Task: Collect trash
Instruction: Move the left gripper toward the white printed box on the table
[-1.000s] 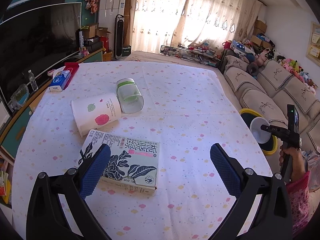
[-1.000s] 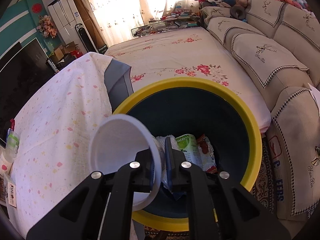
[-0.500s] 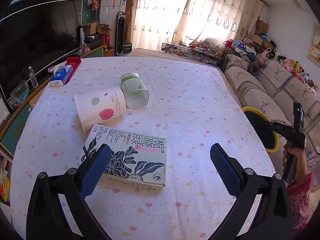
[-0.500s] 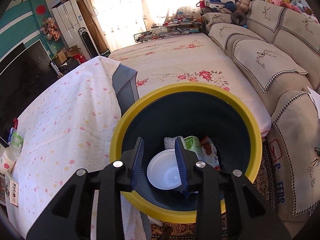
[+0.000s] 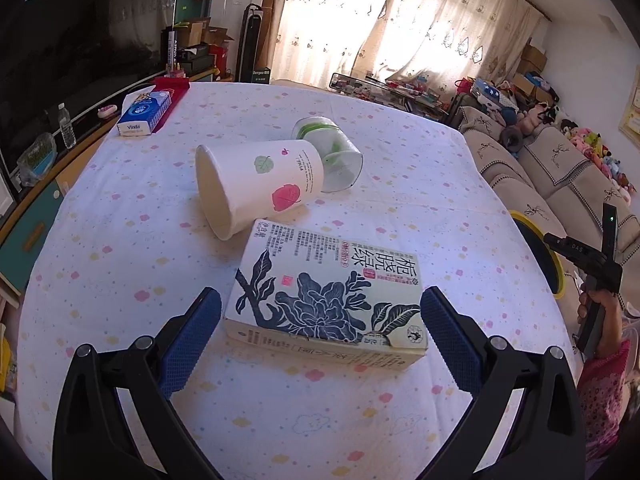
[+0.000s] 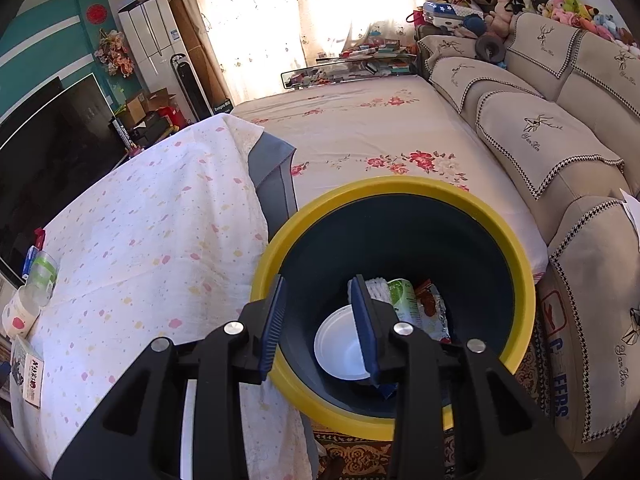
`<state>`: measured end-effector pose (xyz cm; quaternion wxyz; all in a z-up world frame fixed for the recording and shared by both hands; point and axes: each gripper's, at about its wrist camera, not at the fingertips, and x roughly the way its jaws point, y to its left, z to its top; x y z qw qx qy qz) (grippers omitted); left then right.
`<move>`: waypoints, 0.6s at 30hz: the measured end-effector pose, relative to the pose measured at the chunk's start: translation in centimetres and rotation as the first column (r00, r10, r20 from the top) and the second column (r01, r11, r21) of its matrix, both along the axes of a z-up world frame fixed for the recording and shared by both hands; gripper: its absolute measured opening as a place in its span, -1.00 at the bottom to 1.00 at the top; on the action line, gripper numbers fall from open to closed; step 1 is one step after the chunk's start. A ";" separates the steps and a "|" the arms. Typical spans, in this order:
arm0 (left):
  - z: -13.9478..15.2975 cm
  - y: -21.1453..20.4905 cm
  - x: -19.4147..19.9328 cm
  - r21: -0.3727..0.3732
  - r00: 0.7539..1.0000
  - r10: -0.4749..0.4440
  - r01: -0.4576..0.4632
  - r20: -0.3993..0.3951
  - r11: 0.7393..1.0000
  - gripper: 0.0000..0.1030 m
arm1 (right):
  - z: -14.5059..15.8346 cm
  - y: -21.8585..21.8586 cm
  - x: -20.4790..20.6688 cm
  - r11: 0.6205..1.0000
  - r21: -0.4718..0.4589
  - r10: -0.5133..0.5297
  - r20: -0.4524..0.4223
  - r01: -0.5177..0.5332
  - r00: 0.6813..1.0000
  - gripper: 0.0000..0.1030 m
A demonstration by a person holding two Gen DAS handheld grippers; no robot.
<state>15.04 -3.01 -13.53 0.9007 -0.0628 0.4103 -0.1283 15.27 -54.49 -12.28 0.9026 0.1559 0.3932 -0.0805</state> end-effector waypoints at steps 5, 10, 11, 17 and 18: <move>-0.3 0.9 0.6 0.014 1.000 0.015 -0.015 0.013 1.000 0.91 | -0.1 0.6 0.3 1.000 -0.002 0.015 -0.005 -0.015 1.000 -0.37; -1.0 1.3 0.8 -0.029 0.999 -0.037 0.036 -0.022 0.999 0.90 | -0.2 0.8 0.6 1.000 -0.003 0.021 -0.013 -0.021 1.000 -0.37; -1.3 0.9 0.8 -0.032 0.998 -0.059 0.058 -0.036 0.998 0.90 | -0.2 0.8 0.7 1.000 -0.003 0.022 -0.012 -0.022 1.000 -0.37; -2.2 -2.8 -1.1 -0.029 0.983 -0.170 0.169 -0.065 0.985 0.91 | 0.1 1.2 0.8 0.999 -0.003 0.032 -0.002 -0.032 0.999 -0.37; -2.1 -3.8 -1.5 -0.044 0.977 -0.204 0.201 -0.065 0.979 0.91 | 0.2 1.2 0.8 0.999 -0.002 0.032 0.000 -0.032 0.999 -0.37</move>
